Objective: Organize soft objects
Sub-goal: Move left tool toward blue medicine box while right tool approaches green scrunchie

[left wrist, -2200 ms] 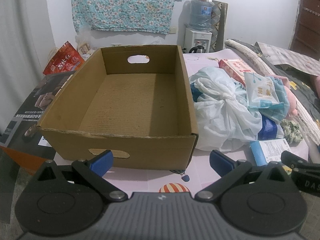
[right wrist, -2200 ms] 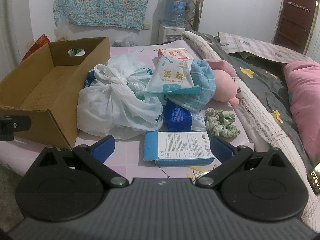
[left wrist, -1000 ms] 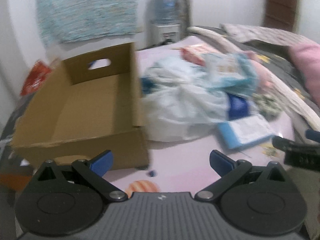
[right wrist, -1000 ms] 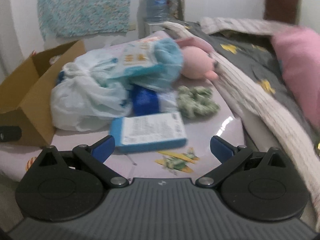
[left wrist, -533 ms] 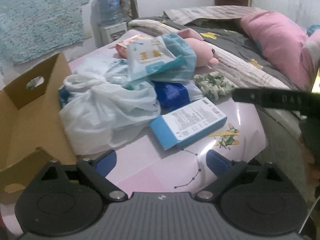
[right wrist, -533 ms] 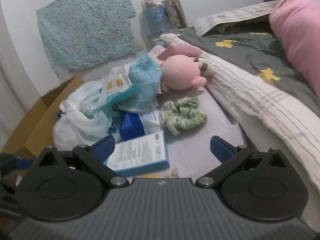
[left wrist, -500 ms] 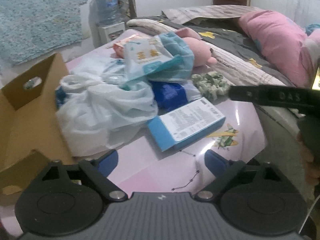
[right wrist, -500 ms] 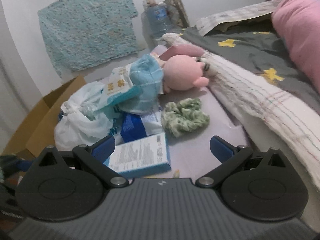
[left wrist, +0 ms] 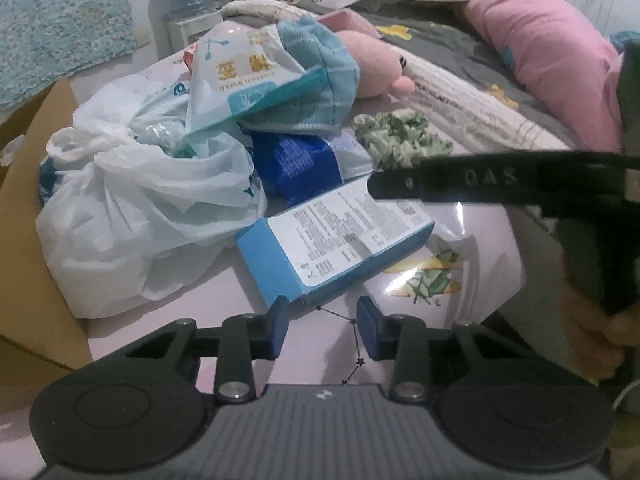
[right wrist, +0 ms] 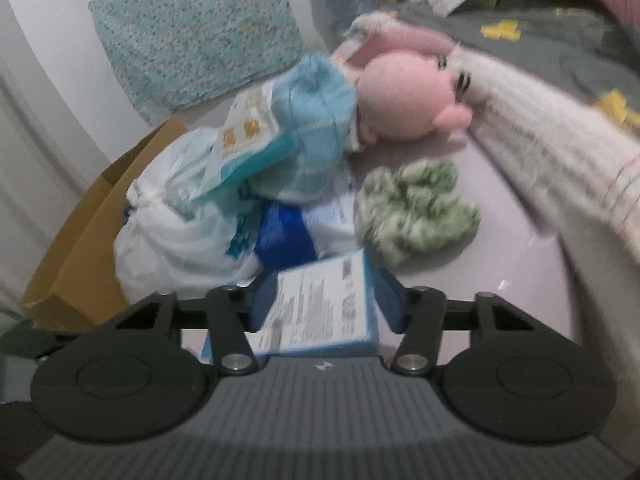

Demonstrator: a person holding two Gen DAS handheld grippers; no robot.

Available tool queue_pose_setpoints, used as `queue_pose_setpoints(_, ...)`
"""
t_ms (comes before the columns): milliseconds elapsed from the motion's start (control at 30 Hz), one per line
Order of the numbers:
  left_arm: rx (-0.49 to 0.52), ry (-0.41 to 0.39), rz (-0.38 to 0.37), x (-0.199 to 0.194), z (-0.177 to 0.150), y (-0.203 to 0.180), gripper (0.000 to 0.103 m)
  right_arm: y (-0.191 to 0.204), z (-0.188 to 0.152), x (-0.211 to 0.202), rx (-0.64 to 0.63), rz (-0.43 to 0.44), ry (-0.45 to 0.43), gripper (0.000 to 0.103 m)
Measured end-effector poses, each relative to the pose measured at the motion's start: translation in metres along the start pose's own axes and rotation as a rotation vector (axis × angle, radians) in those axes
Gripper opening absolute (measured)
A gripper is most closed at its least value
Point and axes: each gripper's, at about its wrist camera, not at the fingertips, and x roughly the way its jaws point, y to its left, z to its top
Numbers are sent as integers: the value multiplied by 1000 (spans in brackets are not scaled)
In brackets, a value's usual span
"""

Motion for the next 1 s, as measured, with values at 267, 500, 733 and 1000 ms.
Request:
queue_pose_setpoints(267, -1, 38, 84, 11, -3, 4, 38, 6, -19, -19, 22, 138, 98, 50)
queue_pose_setpoints(500, -20, 57, 118, 16, -2, 7, 38, 9, 17, -13, -72, 86, -9, 50)
queue_pose_setpoints(733, -45, 70, 156, 22, 5, 9, 38, 6, 16, 29, -101, 50, 95, 49)
queue_pose_setpoints(1000, -81, 71, 192, 30, 8, 18, 39, -2, -7, 6, -38, 114, 142, 49)
